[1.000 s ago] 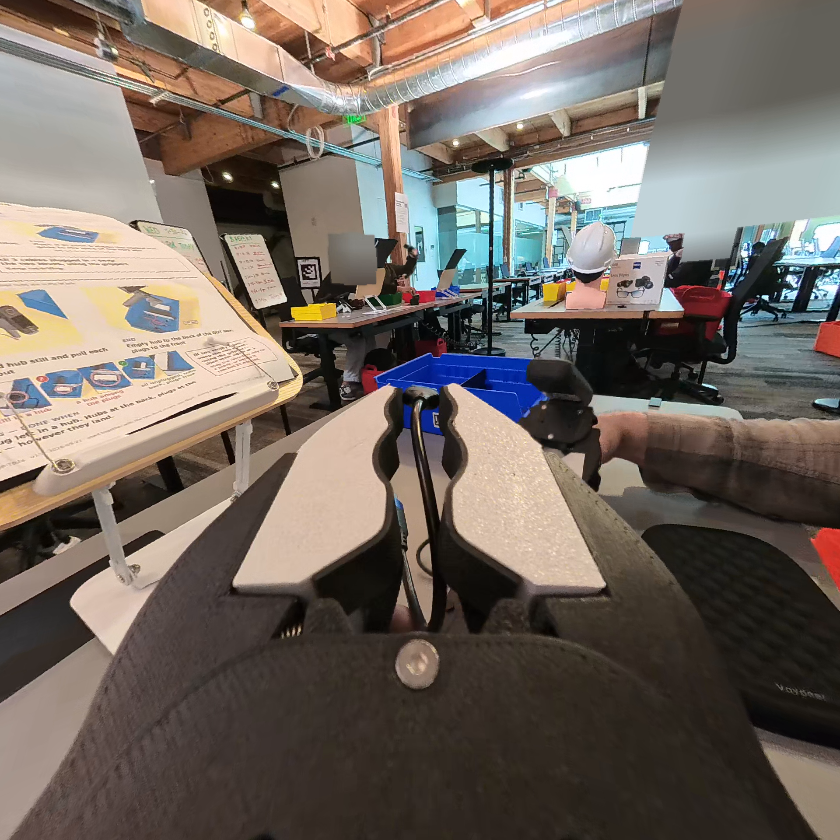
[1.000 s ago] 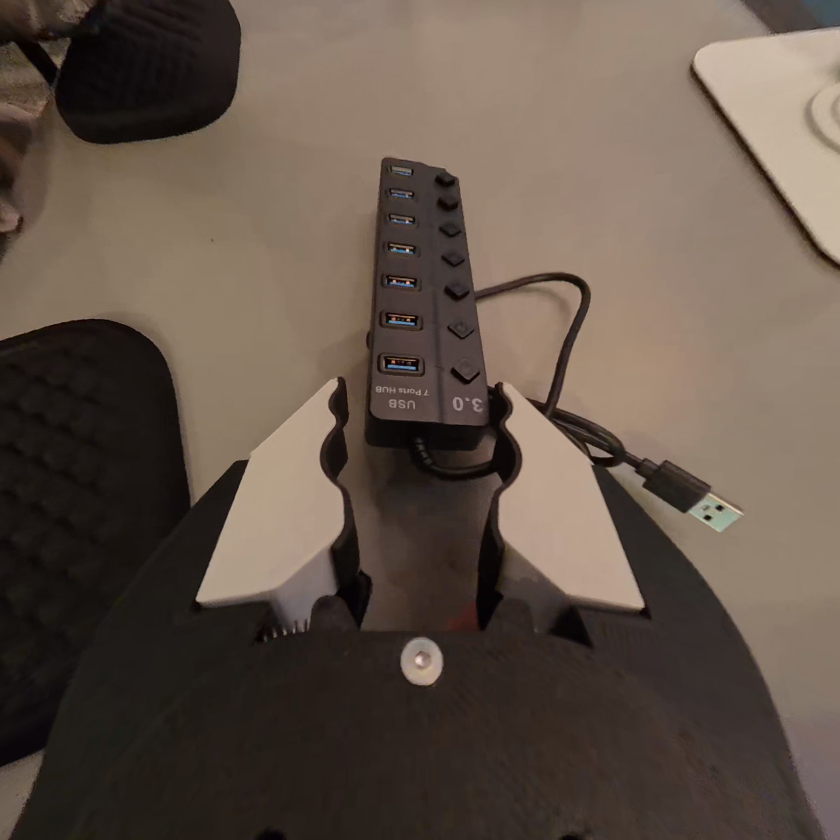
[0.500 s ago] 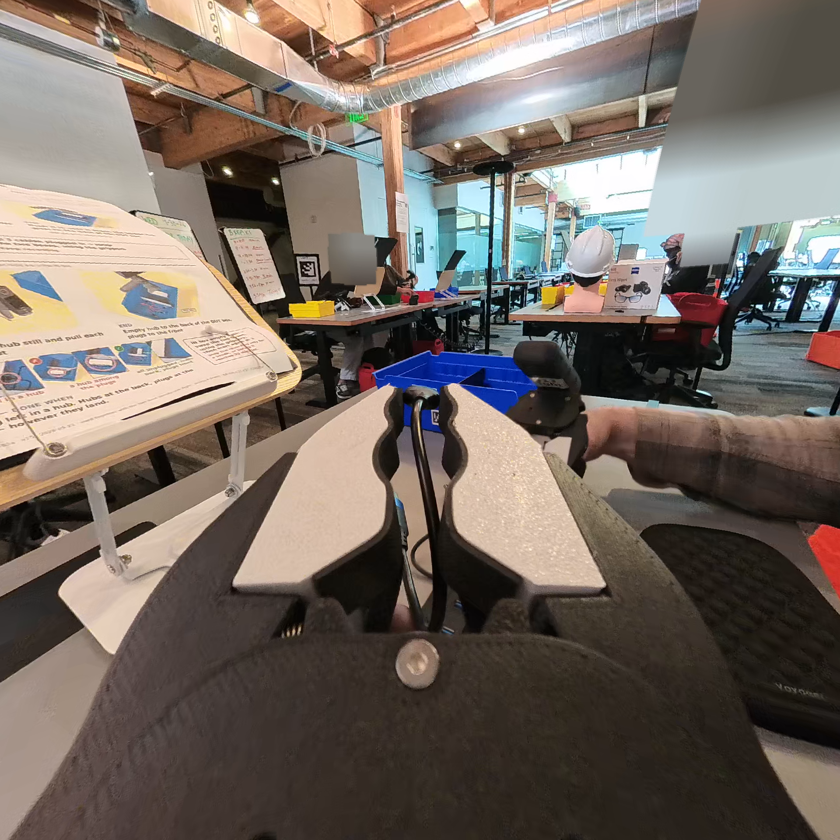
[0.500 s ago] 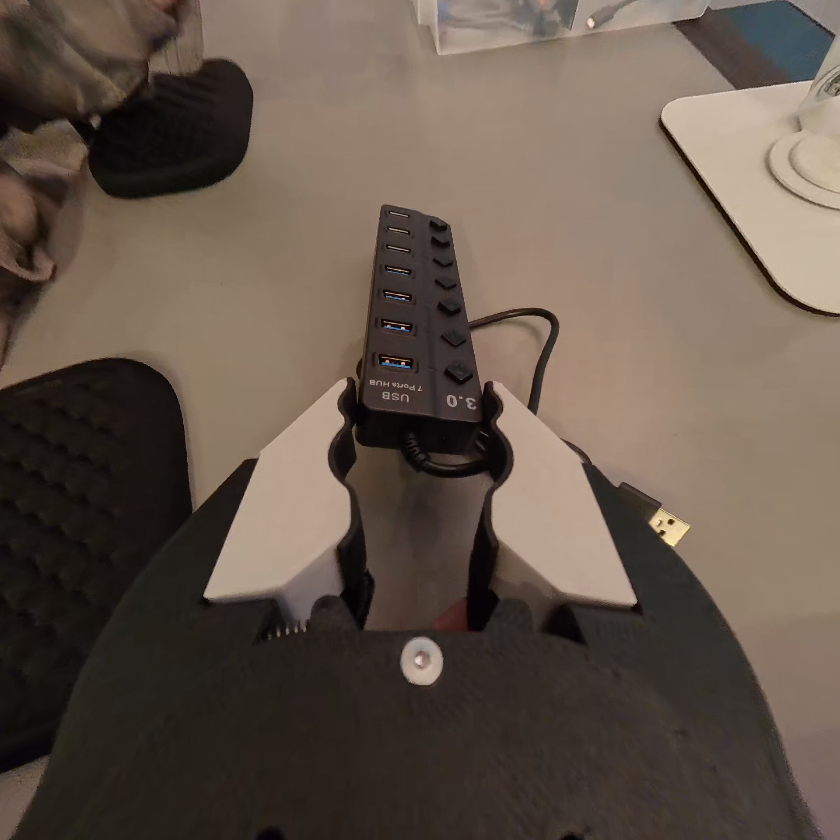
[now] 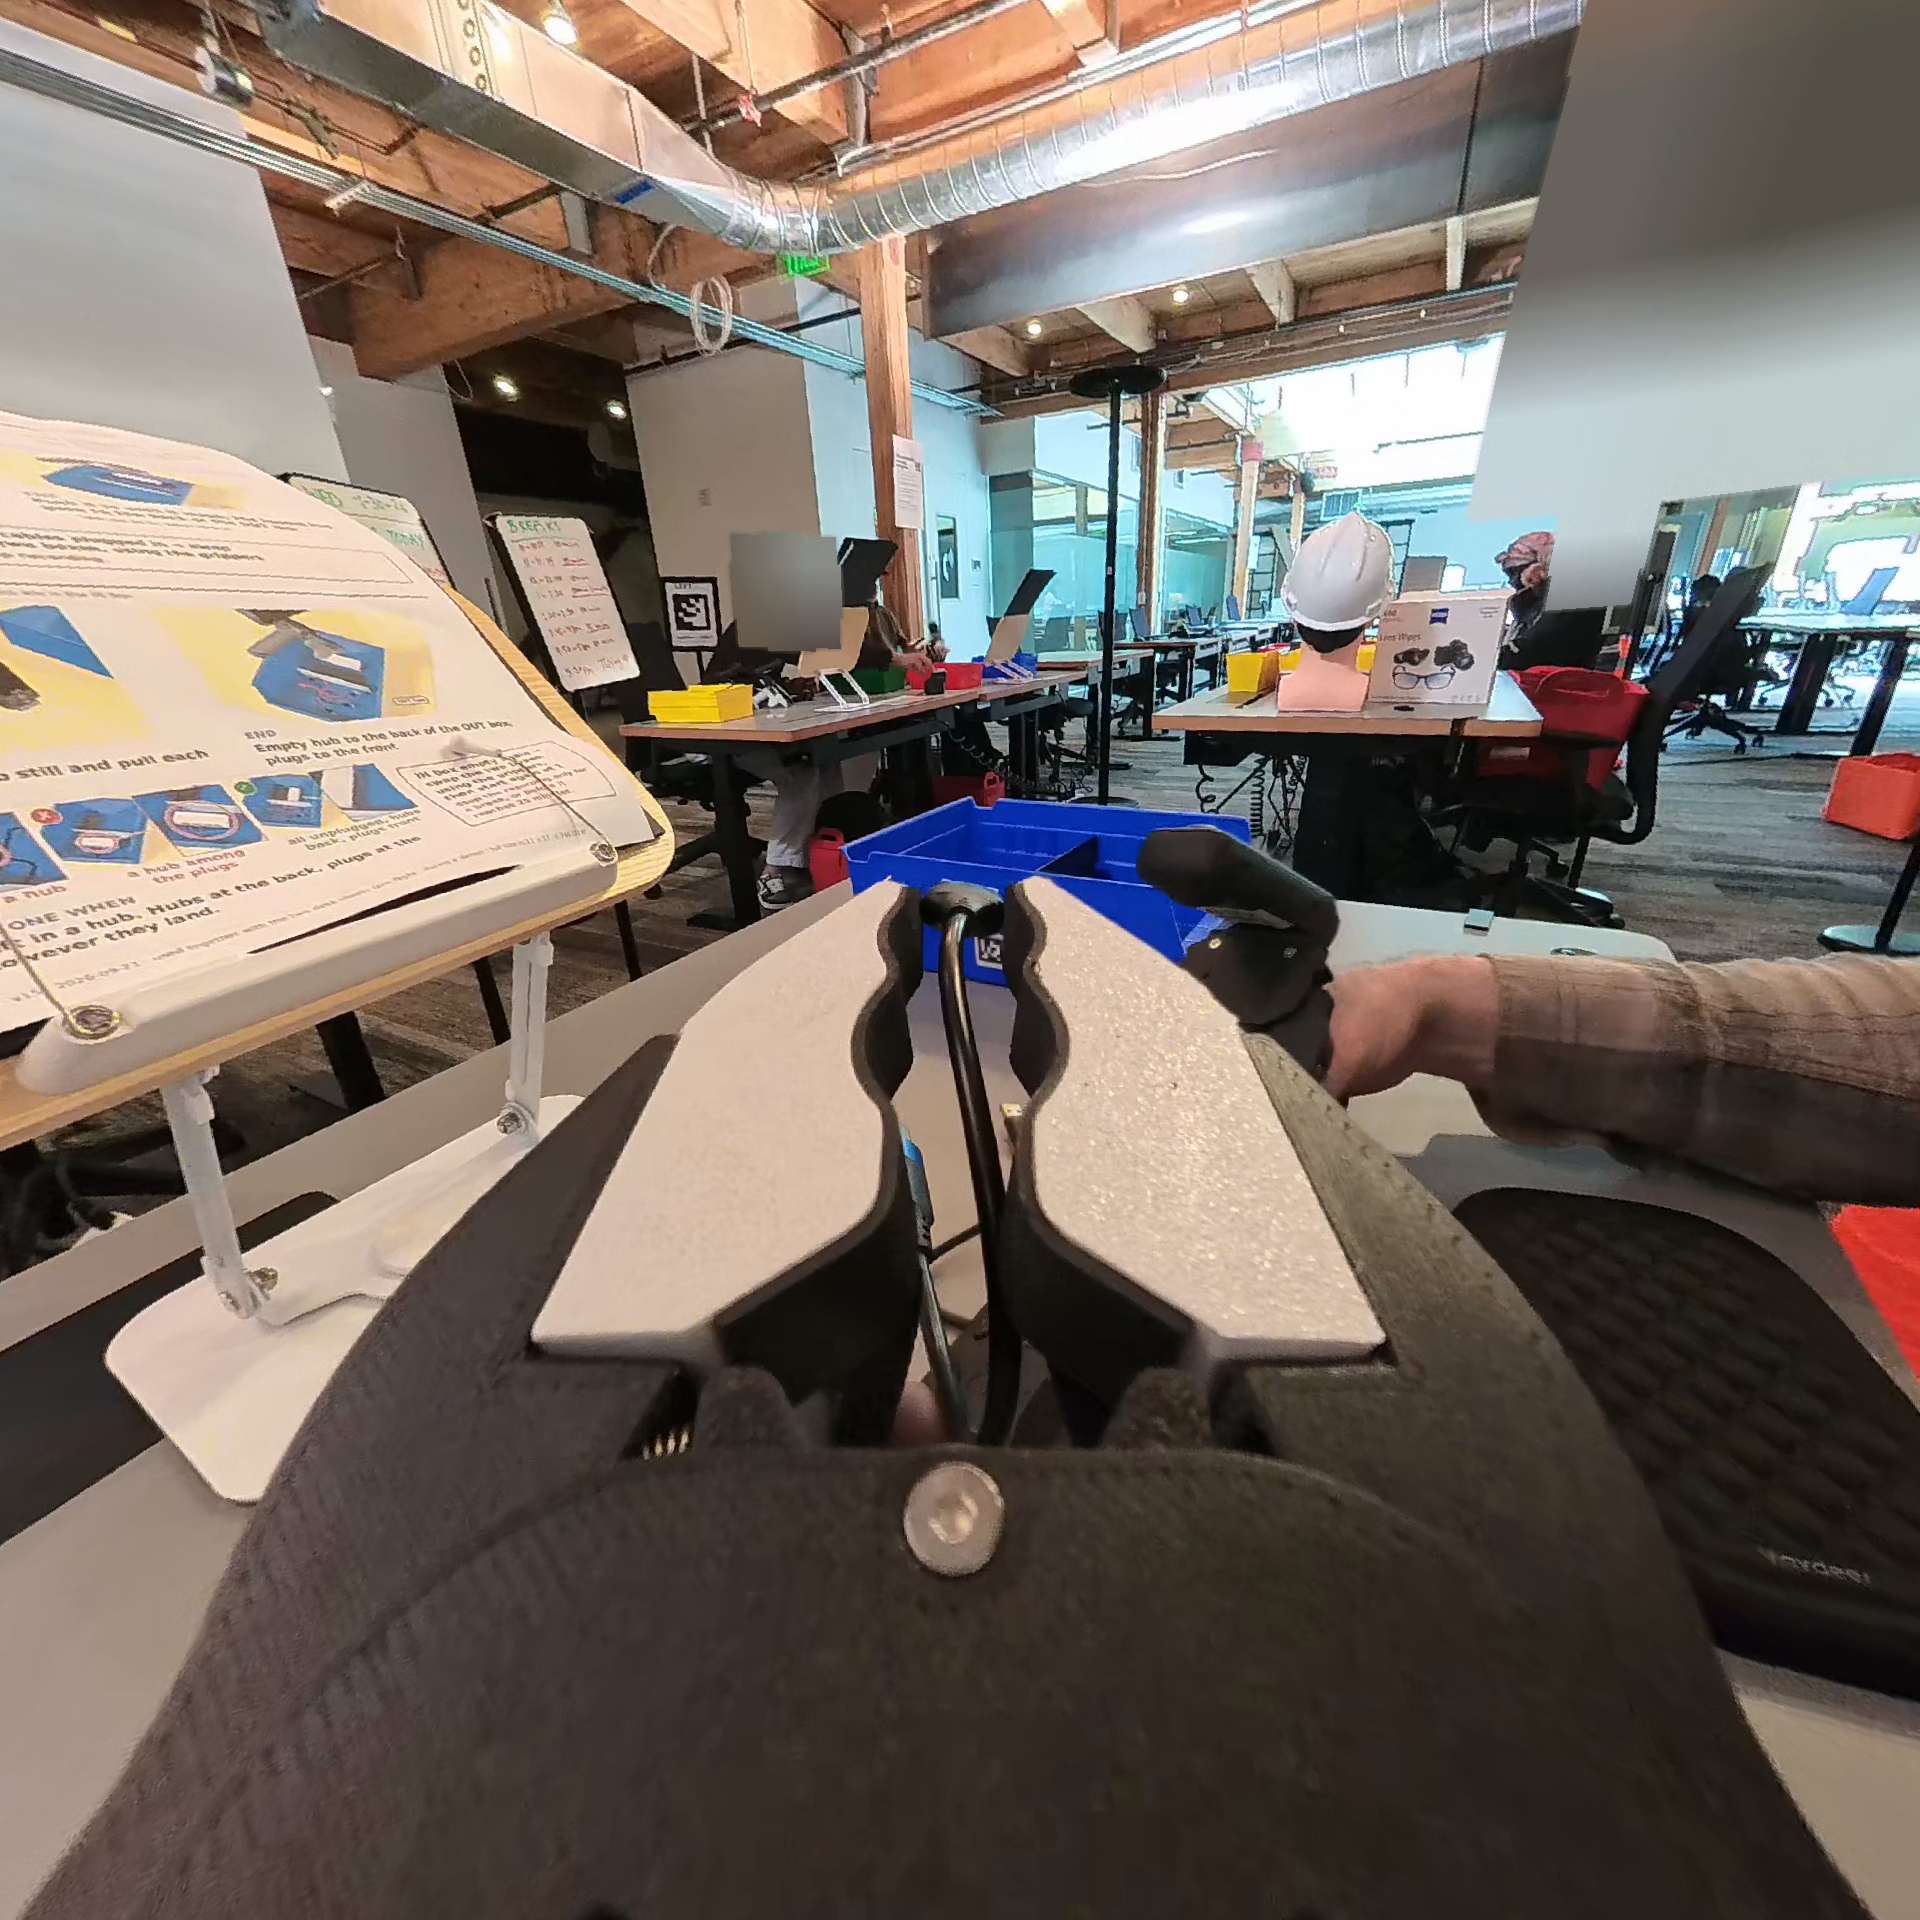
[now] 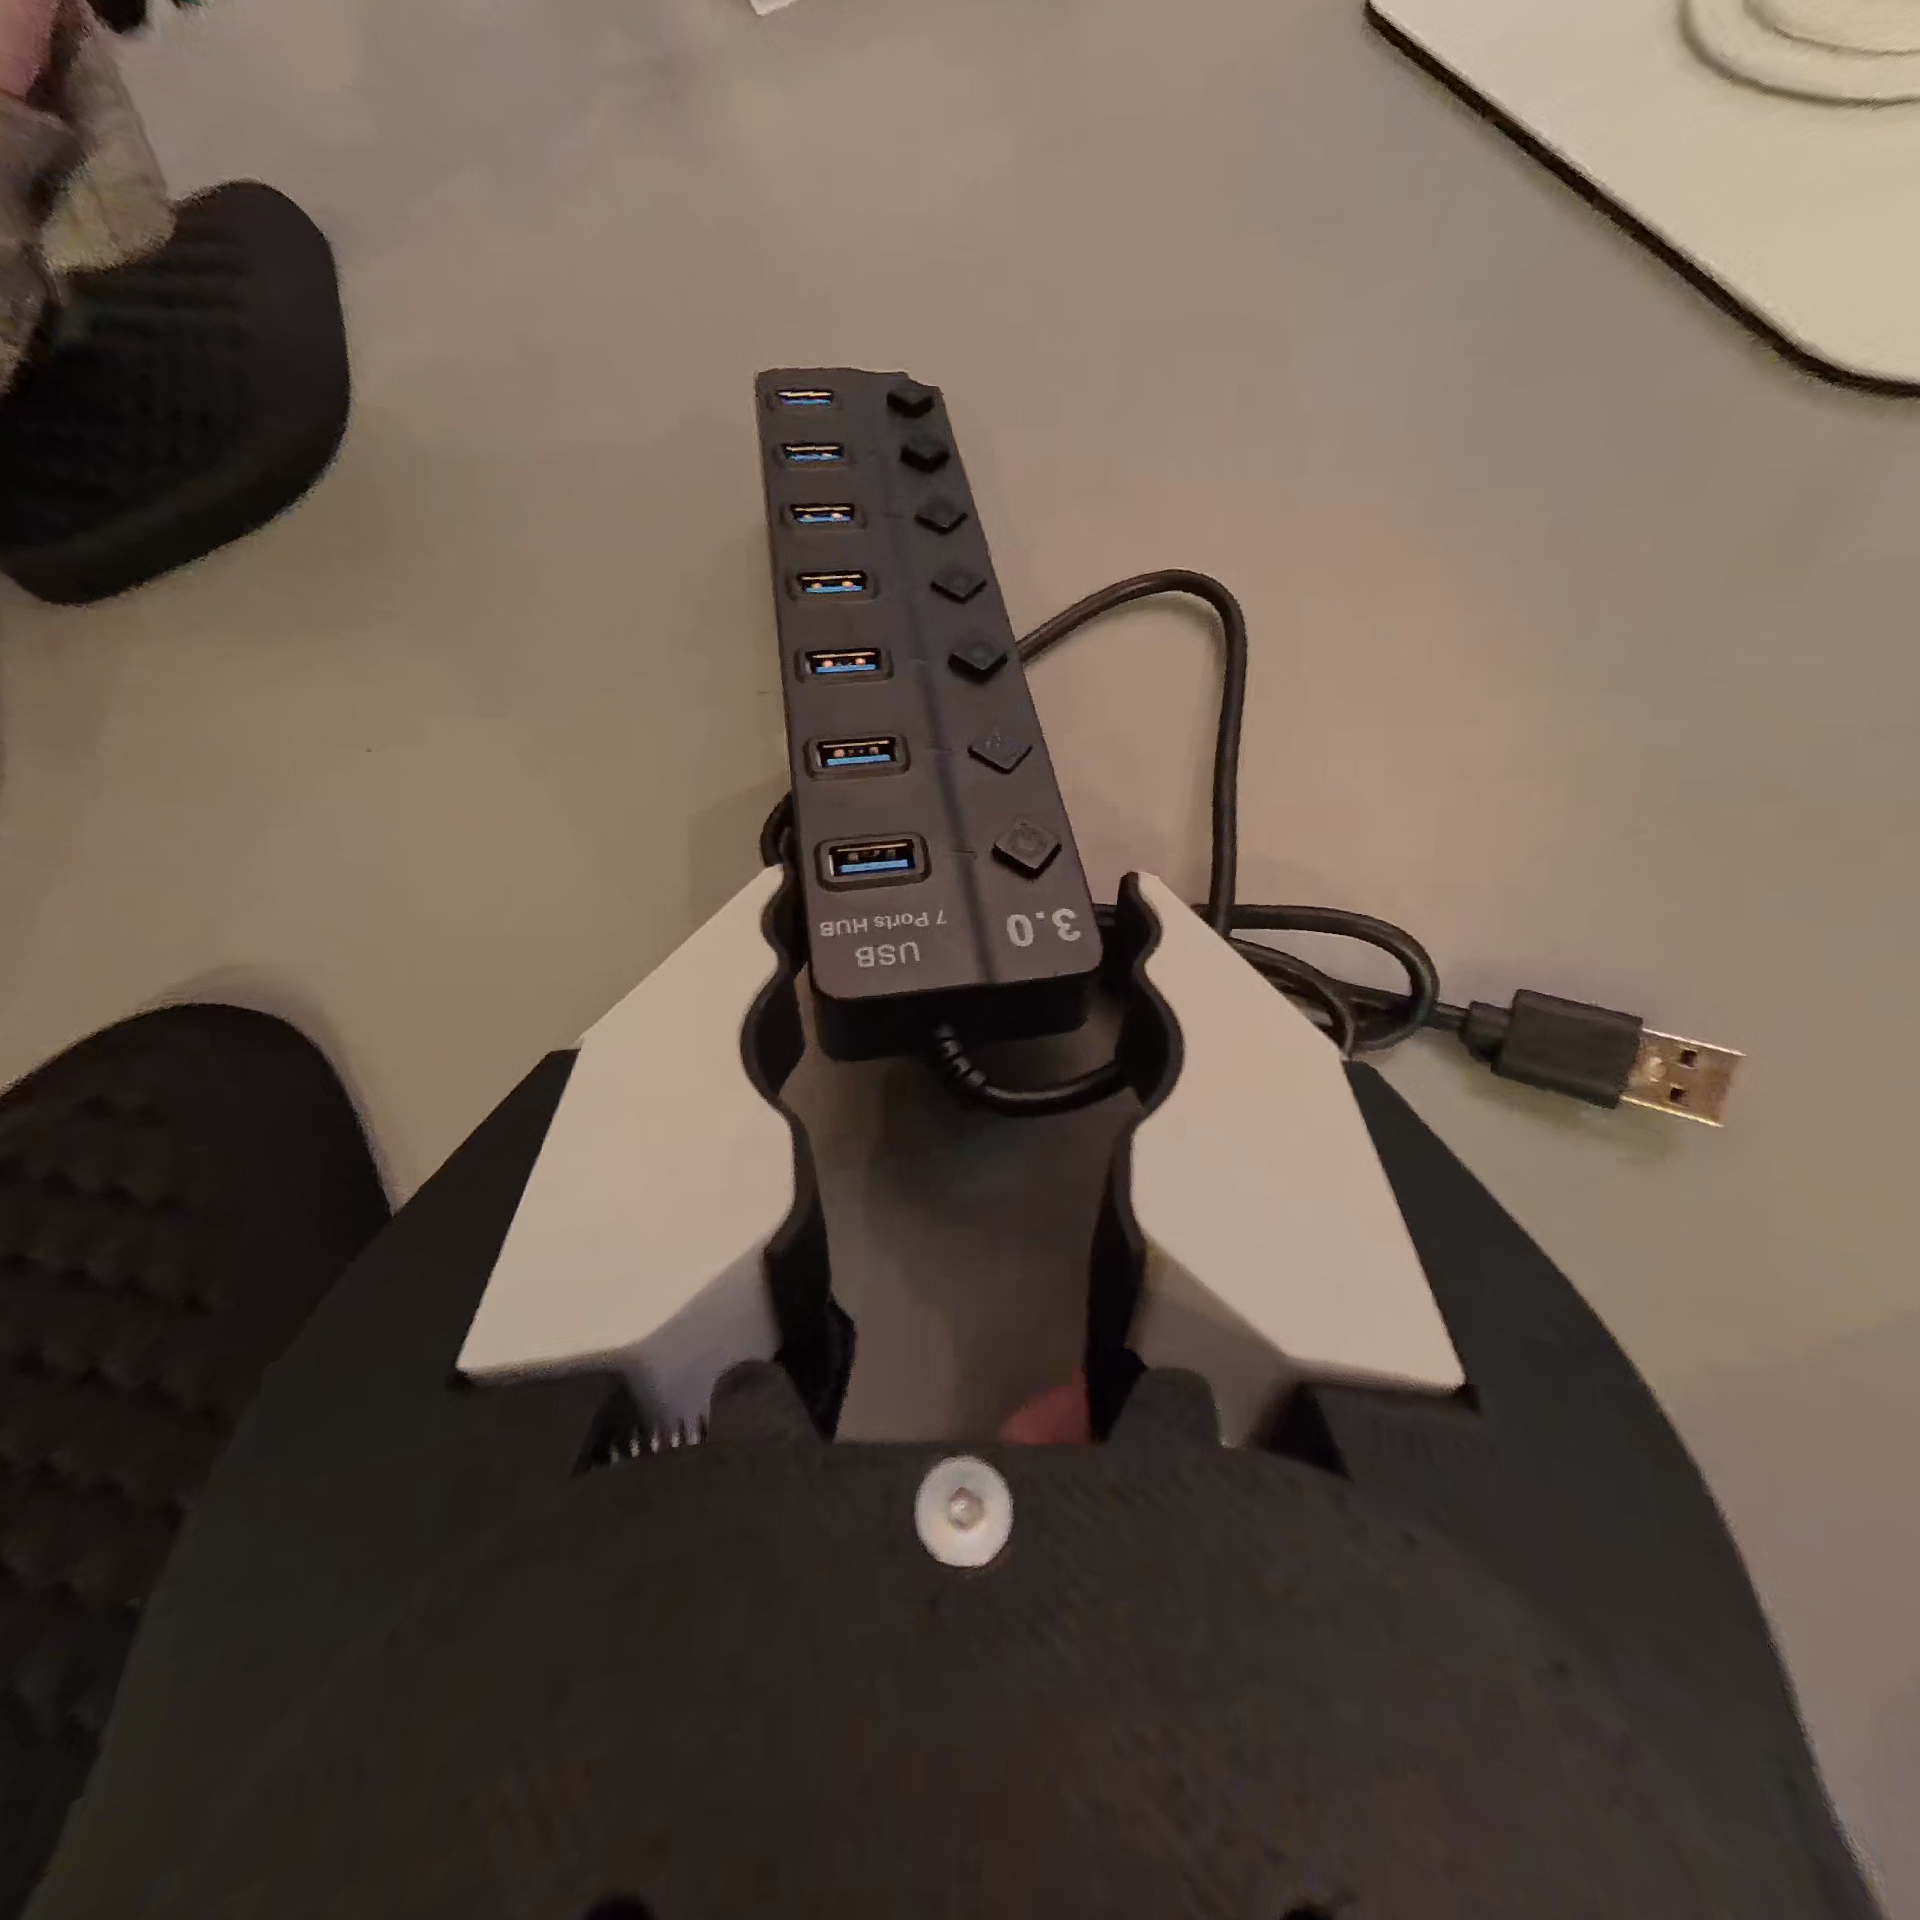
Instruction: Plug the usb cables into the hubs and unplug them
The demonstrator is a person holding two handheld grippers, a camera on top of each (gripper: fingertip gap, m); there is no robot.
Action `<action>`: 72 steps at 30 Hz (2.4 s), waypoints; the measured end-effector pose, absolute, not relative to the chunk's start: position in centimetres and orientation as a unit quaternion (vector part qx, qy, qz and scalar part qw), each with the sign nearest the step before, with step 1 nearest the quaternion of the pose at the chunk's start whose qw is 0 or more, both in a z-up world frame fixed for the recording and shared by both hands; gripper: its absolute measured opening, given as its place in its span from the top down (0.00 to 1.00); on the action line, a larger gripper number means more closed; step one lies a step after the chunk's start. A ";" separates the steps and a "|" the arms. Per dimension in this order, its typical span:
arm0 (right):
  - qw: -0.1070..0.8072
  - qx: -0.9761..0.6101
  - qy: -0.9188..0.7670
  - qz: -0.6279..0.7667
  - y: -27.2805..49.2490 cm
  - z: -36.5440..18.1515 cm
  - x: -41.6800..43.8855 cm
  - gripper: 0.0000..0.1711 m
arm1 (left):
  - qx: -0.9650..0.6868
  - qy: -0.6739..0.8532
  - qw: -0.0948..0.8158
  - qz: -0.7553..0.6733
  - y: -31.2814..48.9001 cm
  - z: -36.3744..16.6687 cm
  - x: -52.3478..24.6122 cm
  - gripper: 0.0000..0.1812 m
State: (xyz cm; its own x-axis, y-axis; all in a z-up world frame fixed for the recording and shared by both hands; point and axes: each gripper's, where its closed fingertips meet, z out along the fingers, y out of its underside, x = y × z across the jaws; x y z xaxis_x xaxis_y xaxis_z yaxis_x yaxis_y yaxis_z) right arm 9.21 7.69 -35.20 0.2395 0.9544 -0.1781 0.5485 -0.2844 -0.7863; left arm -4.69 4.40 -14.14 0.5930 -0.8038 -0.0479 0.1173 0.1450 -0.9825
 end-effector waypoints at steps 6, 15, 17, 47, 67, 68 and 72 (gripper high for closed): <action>0.286 -0.725 -0.509 0.367 7.5 -34.9 8.5 0.69 | -0.562 0.303 0.693 -0.335 4.1 -14.3 -4.5 0.92; 0.310 -0.665 -0.621 0.275 8.1 -29.8 9.2 0.69 | -0.569 0.304 0.689 -0.329 4.3 -14.5 -5.0 0.92; 0.295 -0.640 -0.674 0.222 8.4 -28.0 9.3 0.69 | -0.568 0.304 0.690 -0.330 4.3 -14.4 -5.0 0.92; -0.044 -0.430 -0.881 -0.192 9.3 -22.7 3.0 0.70 | -0.579 0.278 0.687 -0.340 4.2 -17.1 -8.6 0.92; 0.023 -0.459 -0.886 -0.053 7.3 -24.2 0.4 0.69 | -0.577 0.266 0.691 -0.344 4.3 -17.3 -9.6 0.92; 0.025 -0.460 -0.886 -0.051 7.3 -24.2 0.3 0.69 | -0.577 0.266 0.691 -0.345 4.3 -17.3 -9.6 0.92; 0.028 -0.465 -0.884 -0.043 7.4 -24.5 0.4 0.69 | -0.578 0.266 0.690 -0.345 4.3 -17.3 -9.5 0.92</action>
